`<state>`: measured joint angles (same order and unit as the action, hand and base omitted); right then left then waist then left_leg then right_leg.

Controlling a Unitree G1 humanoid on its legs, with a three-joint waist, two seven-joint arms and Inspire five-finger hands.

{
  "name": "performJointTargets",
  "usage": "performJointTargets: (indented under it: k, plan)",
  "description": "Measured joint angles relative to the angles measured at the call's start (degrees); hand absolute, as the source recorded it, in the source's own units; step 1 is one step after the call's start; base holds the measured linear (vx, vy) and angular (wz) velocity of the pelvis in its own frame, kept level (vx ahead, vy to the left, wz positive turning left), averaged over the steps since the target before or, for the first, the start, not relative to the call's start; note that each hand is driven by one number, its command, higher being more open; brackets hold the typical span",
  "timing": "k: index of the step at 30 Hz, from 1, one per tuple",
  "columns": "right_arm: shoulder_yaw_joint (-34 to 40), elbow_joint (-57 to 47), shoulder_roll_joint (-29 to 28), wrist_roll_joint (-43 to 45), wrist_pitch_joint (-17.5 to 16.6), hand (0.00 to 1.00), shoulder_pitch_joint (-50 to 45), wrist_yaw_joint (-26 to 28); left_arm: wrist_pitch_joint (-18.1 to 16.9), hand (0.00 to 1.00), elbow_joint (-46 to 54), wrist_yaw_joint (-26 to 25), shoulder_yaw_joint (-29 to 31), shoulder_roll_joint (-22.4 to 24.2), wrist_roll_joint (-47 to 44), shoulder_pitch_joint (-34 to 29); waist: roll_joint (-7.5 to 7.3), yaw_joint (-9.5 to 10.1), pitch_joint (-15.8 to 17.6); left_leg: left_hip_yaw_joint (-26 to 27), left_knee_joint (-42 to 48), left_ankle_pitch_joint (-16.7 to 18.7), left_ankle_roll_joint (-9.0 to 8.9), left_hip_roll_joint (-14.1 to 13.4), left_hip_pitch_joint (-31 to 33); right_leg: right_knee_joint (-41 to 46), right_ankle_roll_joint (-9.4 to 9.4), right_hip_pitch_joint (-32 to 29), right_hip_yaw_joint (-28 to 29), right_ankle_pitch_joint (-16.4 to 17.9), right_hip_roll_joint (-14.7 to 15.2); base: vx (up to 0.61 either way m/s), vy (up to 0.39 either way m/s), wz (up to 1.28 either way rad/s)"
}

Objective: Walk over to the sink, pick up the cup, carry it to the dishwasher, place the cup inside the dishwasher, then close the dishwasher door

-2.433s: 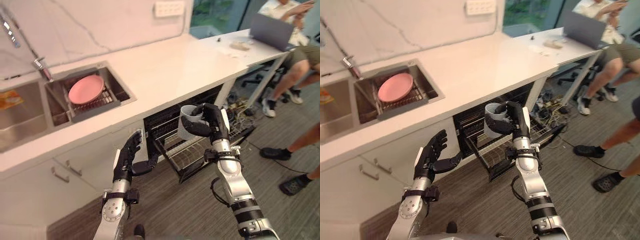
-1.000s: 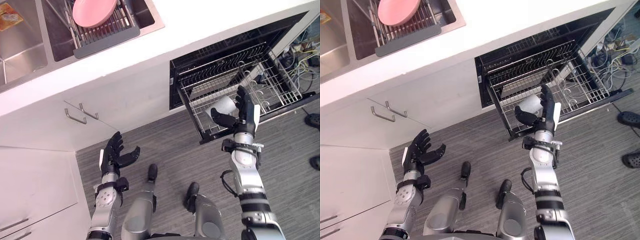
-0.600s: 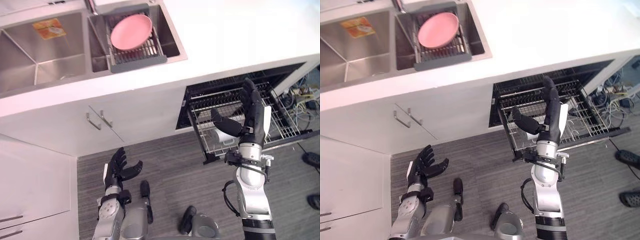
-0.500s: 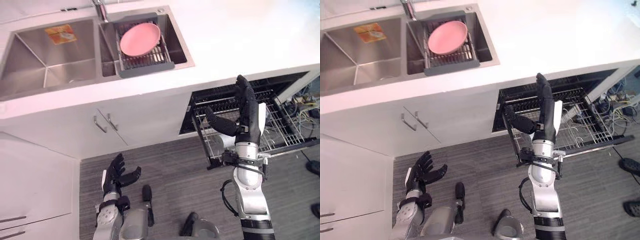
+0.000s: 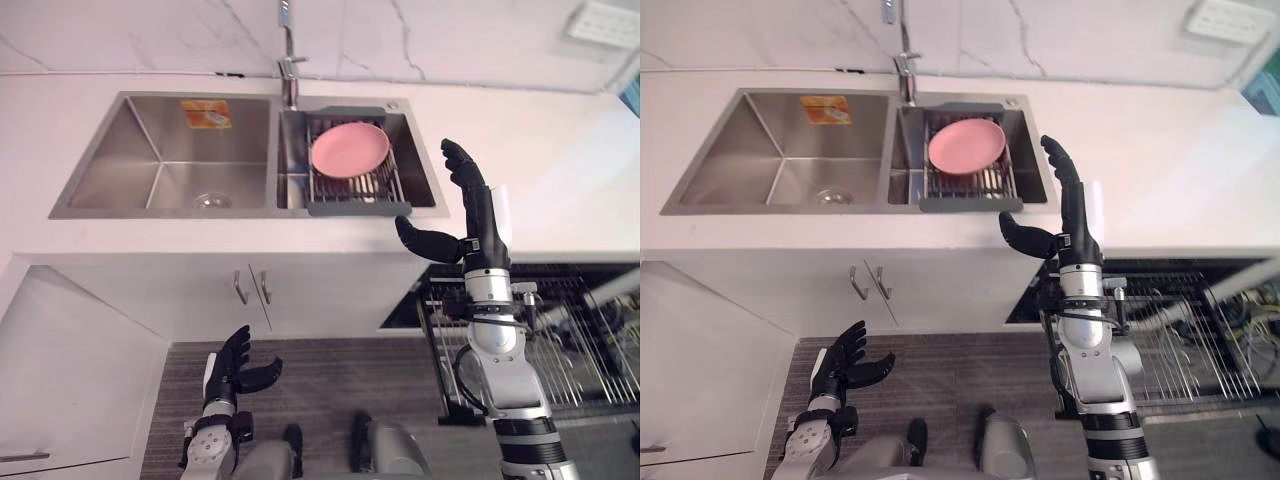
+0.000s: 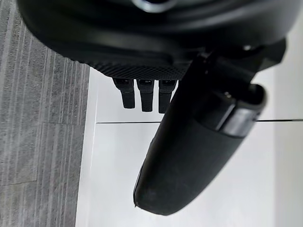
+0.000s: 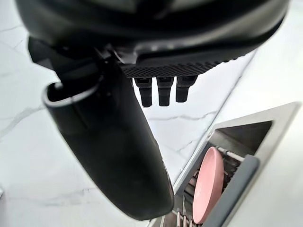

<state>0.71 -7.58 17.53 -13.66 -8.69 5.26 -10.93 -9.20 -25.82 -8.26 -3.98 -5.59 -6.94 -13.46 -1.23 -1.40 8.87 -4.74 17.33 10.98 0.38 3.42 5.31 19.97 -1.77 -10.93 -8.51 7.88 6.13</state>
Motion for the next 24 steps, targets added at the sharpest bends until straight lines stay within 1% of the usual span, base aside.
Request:
performJointTargets:
  k: [1, 2, 4, 5, 6, 7, 8, 9, 10, 11, 12, 14, 16, 17, 18, 20, 22, 24]
  plan:
    - [0.1, 0.4, 0.8, 0.0, 0.0, 0.90, -0.2, 0.1, 0.0, 0.90, -0.1, 0.3, -0.1, 0.4, 0.2, -0.2, 0.97, 0.23, -0.3, 1.2, 3.2, 1.1, -1.76, -1.4, 1.3, -2.7, 0.58, 2.2, -1.5, -0.4, -1.1, 0.22, -0.088, 0.37]
    - [0.2, 0.9, 1.2, 0.1, 0.1, 0.90, -0.3, 0.3, 0.0, 0.90, -0.1, 0.5, -0.1, 0.6, 0.2, -0.2, 1.15, 0.30, -0.2, 1.9, 5.8, 1.5, -2.44, -2.0, 2.2, -4.1, 0.80, 3.7, -2.3, -0.7, -1.5, 0.32, -0.147, 0.35]
    - [0.1, 2.9, 2.9, 0.2, 0.2, 0.90, -0.3, 0.9, 0.1, 0.90, -0.3, 1.2, 0.0, 0.9, 0.2, -0.6, 1.50, 1.34, 0.0, 5.8, 19.2, 3.0, -5.18, -5.1, 5.4, -9.1, 1.40, 10.5, -3.4, -1.1, -3.4, 0.26, -0.110, 0.14]
    - [0.1, 3.0, 3.1, 0.2, 0.2, 0.90, -0.3, 0.9, 0.1, 0.90, -0.5, 1.3, 0.0, 0.9, 0.2, -0.6, 1.53, 1.75, 0.0, 7.0, 21.5, 3.8, -5.23, -6.0, 6.0, -9.7, 1.41, 11.9, -3.3, -1.1, -3.6, 0.21, -0.034, -0.14]
    - [0.1, 3.0, 3.2, 0.2, -0.2, 0.90, 0.2, 0.8, 0.1, 0.90, -1.0, 1.6, 0.0, 0.9, 0.2, -0.5, 1.56, 1.95, -0.1, 7.7, 20.2, 4.7, -4.25, -8.0, 6.9, -10.5, 1.40, 13.1, -2.5, -1.1, -3.5, 0.18, 0.022, -0.24]
    - [0.1, 3.0, 3.2, 0.2, -0.5, 0.90, 0.7, 0.8, 0.1, 0.90, -1.0, 1.9, 0.1, 0.9, 0.2, -0.4, 1.78, 1.99, 0.0, 7.5, 15.7, 4.2, -4.42, -9.1, 7.3, -10.7, 1.37, 13.0, -2.0, -1.1, -3.4, 0.17, 0.053, -0.24]
    - [0.2, 3.0, 3.4, 0.2, -0.5, 0.90, 0.9, 0.8, 0.1, 0.90, -1.0, 2.1, 0.1, 0.9, 0.2, -0.2, 2.17, 1.84, 0.1, 7.1, 11.0, 2.5, -4.36, -9.7, 7.3, -10.8, 1.30, 13.0, -1.8, -1.0, -3.4, 0.16, 0.145, -0.18]
    - [0.5, 3.4, 3.5, 0.2, -0.6, 0.90, 0.9, 0.7, 0.1, 0.90, -1.3, 2.4, 0.1, 1.0, 0.3, 0.1, 2.32, 1.96, 0.5, 6.8, 5.5, -2.7, -3.42, -9.8, 6.5, -11.1, 0.19, 13.1, -1.0, -0.8, -3.3, 0.16, 0.178, -0.08]
    - [0.5, 4.5, 3.5, 0.1, -0.4, 0.90, 0.9, 0.8, 0.2, 0.90, -1.2, 2.2, 0.1, 0.6, 0.3, 0.1, 1.38, 1.61, 0.3, 7.0, 1.9, -4.0, -2.68, -7.7, 4.9, -12.0, -0.30, 12.9, -0.2, -1.1, -1.5, 0.15, 0.187, 0.02]
    - [0.7, 4.8, 3.7, 0.0, -0.3, 0.90, 0.9, 0.8, 0.2, 0.90, -1.3, 2.3, -0.1, 0.5, 0.3, 0.2, 1.16, 1.34, 0.2, 7.0, 0.7, -4.8, -2.32, -6.7, 4.6, -12.6, -0.47, 13.0, 0.1, -1.1, -0.6, 0.12, 0.166, 0.15]
    - [1.0, 5.3, 4.1, 0.0, -0.3, 0.90, 1.0, 0.8, 0.2, 0.90, -0.9, 2.3, -0.4, 0.5, 0.3, 0.2, 1.47, 1.08, 0.4, 7.1, 0.0, -5.3, -1.61, -5.5, 4.3, -13.4, -0.97, 13.6, 0.2, -1.4, 0.3, 0.07, 0.129, 0.15]
    - [1.0, 6.4, 4.1, -0.1, -0.2, 0.90, 1.0, 1.1, 0.1, 0.90, -0.6, 2.3, -0.3, 0.2, 0.3, -0.2, 1.60, 1.40, 0.5, 7.2, -0.1, -5.4, -1.36, -4.8, 3.6, -14.2, -1.34, 14.5, 0.4, -1.6, 1.0, 0.06, 0.109, 0.06]
    - [1.0, 7.1, 4.1, -0.5, 0.0, 0.90, 1.0, 1.1, 0.2, 0.90, -0.6, 2.4, -0.4, -0.6, 0.7, -0.6, 1.58, 1.52, 0.5, 7.2, -1.8, -5.4, -1.31, -4.6, 2.4, -14.3, -1.40, 14.9, 1.1, -1.7, 1.1, 0.03, 0.041, -0.03]
    - [1.0, 7.4, 4.1, -2.1, -0.1, 0.90, 1.4, 1.1, 0.2, 0.90, -0.6, 2.6, -0.3, -1.4, 1.6, -1.4, 1.54, 1.63, 0.5, 7.9, -4.4, -6.5, -1.14, -4.4, 1.0, -14.4, -1.75, 14.5, 2.3, -1.9, 1.4, 0.00, 0.001, -0.14]
    - [1.0, 7.4, 4.1, -2.3, -0.1, 0.90, 1.5, 1.1, 0.2, 0.90, -0.6, 2.6, -0.3, -1.4, 1.7, -1.5, 1.54, 1.61, 0.5, 8.1, -5.0, -6.8, -1.13, -4.3, 0.7, -14.5, -1.89, 14.4, 2.4, -2.0, 1.4, -0.03, -0.012, -0.25]
    - [1.0, 9.3, 5.1, -2.7, -0.1, 0.90, 2.4, 1.1, 0.1, 0.90, -0.7, 3.3, -0.4, -1.4, 2.5, -1.9, 1.48, 1.27, 0.4, 9.1, -9.6, -9.5, -1.13, -4.1, -0.6, -15.2, -3.13, 13.6, 3.4, -2.8, 1.7, -0.04, -0.023, -0.19]
    - [1.0, 12.0, 5.8, -4.2, 0.5, 0.90, 3.0, 1.1, 0.1, 0.90, -0.8, 3.6, -1.2, -1.3, 2.6, -1.9, 1.39, 0.48, 0.5, 9.0, -12.2, -11.2, -1.19, -4.1, -1.4, -15.2, -3.34, 13.2, 3.4, -3.1, 1.7, -0.06, -0.026, -0.05]
    - [1.0, 13.9, 6.6, -4.8, 1.3, 0.90, 3.0, 1.1, 0.1, 0.90, -1.0, 3.8, -2.2, -1.2, 2.6, -1.9, 1.34, 0.23, 0.5, 9.2, -14.5, -12.6, -1.25, -4.3, -2.6, -15.2, -3.27, 13.1, 3.6, -3.4, 1.3, -0.08, -0.030, -0.06]
